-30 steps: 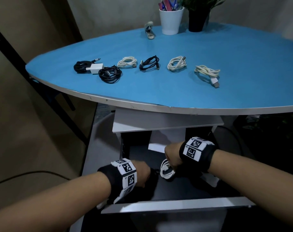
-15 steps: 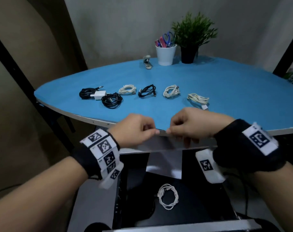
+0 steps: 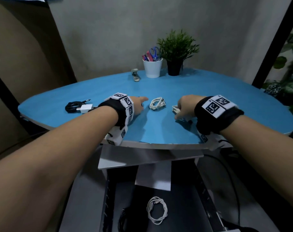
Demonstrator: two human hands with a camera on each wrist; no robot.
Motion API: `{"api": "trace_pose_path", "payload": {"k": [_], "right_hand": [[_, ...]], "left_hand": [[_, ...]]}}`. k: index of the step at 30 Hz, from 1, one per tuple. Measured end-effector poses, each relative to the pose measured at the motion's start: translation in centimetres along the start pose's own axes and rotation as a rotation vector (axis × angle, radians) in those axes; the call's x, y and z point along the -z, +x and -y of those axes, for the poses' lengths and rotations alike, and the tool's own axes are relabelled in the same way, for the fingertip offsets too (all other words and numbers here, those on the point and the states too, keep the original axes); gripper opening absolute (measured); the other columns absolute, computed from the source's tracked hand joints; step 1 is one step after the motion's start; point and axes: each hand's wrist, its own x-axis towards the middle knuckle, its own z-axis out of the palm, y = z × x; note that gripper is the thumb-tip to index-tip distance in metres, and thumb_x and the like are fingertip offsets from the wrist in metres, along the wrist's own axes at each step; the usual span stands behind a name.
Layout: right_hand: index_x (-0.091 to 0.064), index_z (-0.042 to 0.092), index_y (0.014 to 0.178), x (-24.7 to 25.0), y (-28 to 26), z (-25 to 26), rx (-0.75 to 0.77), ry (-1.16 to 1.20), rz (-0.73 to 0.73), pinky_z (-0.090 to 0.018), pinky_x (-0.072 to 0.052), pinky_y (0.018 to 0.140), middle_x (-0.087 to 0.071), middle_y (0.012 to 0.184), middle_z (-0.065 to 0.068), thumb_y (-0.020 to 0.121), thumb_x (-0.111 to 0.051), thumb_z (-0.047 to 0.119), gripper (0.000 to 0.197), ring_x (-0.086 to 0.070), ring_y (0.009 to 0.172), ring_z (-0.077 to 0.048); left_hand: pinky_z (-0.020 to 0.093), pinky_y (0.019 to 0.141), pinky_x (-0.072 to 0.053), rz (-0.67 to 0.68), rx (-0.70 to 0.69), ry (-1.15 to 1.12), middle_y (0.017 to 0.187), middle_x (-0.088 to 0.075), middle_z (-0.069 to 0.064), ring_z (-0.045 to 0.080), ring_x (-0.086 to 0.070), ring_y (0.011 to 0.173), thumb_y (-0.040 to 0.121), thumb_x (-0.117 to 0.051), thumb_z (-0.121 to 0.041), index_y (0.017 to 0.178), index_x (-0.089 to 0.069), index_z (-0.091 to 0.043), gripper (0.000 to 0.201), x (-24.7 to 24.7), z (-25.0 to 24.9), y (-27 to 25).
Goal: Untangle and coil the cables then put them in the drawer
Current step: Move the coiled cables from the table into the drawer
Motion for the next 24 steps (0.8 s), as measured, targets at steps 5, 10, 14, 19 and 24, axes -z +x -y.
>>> {"api": "trace_pose_path", "payload": {"k": [5,10,14,19,24], "right_hand": [[-0.065,0.003,0.080,-0.1,-0.5,-0.4,-0.019,0.045,-0.001,-0.024,-0.037,0.047,-0.059,0.064,-0.006,0.082,-0.067,0.026,0.024,-0.053,0.058,-0.021],[-0.070,0.006,0.082,0.1,-2.7,-0.9,0.020,0.298,-0.052,-0.024,-0.045,0.052,-0.066,0.070,-0.009,0.081,-0.069,0.031,0.025,-0.057,0.055,-0.021],[-0.072,0.017,0.078,0.1,-6.5,0.2,0.187,0.407,0.032,-0.025,-0.046,0.056,-0.066,0.066,-0.003,0.078,-0.071,0.039,0.022,-0.056,0.057,-0.015],[-0.073,0.016,0.083,-2.3,-10.5,2.4,0.372,0.486,0.260,-0.020,-0.044,0.053,-0.064,0.057,0.005,0.076,-0.074,0.033,0.019,-0.054,0.053,-0.009],[-0.069,0.014,0.071,-9.8,-9.6,4.2,0.309,0.229,0.478,-0.019,-0.044,0.053,-0.062,0.050,0.007,0.076,-0.072,0.034,0.021,-0.054,0.047,-0.008]], "left_hand": [[0.028,0.079,-0.040,-0.055,-0.042,0.060,0.115,-0.063,0.010,0.028,-0.056,0.106,0.090,-0.056,-0.027,0.113,-0.061,-0.009,0.029,-0.3,-0.6,-0.2],[0.023,0.071,-0.036,-0.156,-0.098,-0.085,0.106,-0.068,0.005,0.020,-0.058,0.095,0.087,-0.060,-0.017,0.102,-0.069,-0.012,0.019,0.4,0.1,-3.0],[0.023,0.069,-0.044,-0.119,-0.182,-0.188,0.089,-0.069,-0.002,0.014,-0.058,0.075,0.088,-0.060,-0.025,0.098,-0.070,-0.021,0.015,1.5,0.1,-8.5],[0.020,0.058,-0.050,0.131,-0.295,-0.343,0.076,-0.069,0.008,0.024,-0.064,0.062,0.087,-0.061,-0.030,0.088,-0.069,-0.023,0.011,-1.3,-0.1,-15.5],[0.029,0.082,-0.050,0.356,-0.327,-0.161,0.094,-0.070,-0.006,0.015,-0.062,0.087,0.086,-0.058,-0.036,0.094,-0.070,-0.026,0.017,-10.4,-0.5,-16.5]]}}
